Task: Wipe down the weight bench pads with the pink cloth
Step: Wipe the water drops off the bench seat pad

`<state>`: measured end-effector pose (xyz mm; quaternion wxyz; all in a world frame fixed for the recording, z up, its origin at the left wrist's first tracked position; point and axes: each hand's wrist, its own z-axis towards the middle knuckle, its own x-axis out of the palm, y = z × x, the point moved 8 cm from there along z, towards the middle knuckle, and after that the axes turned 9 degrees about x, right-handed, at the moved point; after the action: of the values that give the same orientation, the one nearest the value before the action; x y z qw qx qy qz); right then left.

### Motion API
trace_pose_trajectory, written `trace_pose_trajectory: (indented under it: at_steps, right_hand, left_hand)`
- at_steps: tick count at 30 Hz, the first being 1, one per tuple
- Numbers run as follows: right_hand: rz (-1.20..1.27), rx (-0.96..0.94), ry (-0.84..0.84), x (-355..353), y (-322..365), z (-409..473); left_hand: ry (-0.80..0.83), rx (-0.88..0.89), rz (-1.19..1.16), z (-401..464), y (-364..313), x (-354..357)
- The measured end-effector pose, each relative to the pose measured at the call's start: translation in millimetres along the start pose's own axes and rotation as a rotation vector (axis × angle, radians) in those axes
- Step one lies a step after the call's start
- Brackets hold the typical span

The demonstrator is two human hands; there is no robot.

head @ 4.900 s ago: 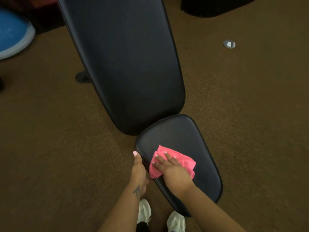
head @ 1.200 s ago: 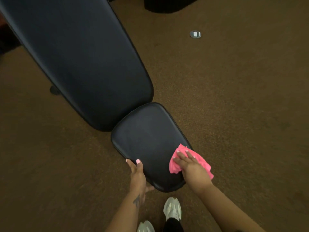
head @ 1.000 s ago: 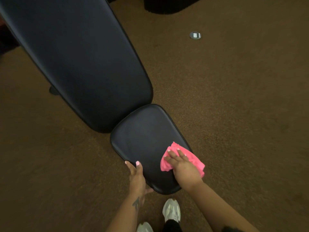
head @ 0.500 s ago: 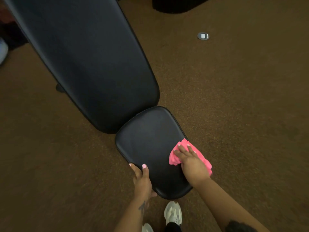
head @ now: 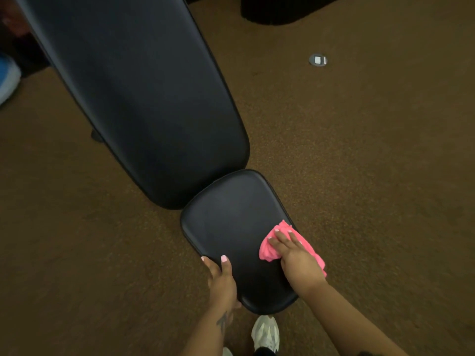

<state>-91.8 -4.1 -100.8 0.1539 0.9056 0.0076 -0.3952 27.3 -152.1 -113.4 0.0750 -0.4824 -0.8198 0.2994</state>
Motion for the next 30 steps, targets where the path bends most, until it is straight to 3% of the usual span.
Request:
trace_pose_trajectory:
  at_steps: [8, 12, 15, 19, 23, 25, 30]
  right_hand:
    - [0.035, -0.051, 0.044, 5, 17, -15]
    - [0.228, -0.033, -0.09, -14, 18, -25]
    - [0.428, 0.008, -0.076, -24, 25, -35]
    - [0.483, -0.043, -0.074, -35, 41, -40]
    - [0.581, -0.027, -0.084, -52, 41, -37]
    - [0.742, -0.048, -0.095, -62, 33, -32]
    - [1.251, -0.026, 0.216, -69, 11, -13]
  left_hand:
    - [-0.188, 0.058, 0.238, -9, -19, -12]
    - [-0.346, 0.193, 0.347, -19, -38, -19]
    - [-0.163, 0.363, 0.382, -27, -59, 5]
    - [0.161, 0.171, 0.159, -32, -55, 44]
    - [0.129, 0.234, 0.0, -29, -69, 55]
    - [0.13, 0.274, -0.081, -28, -81, 56]
    - [0.279, 0.231, -0.338, -27, -100, 70]
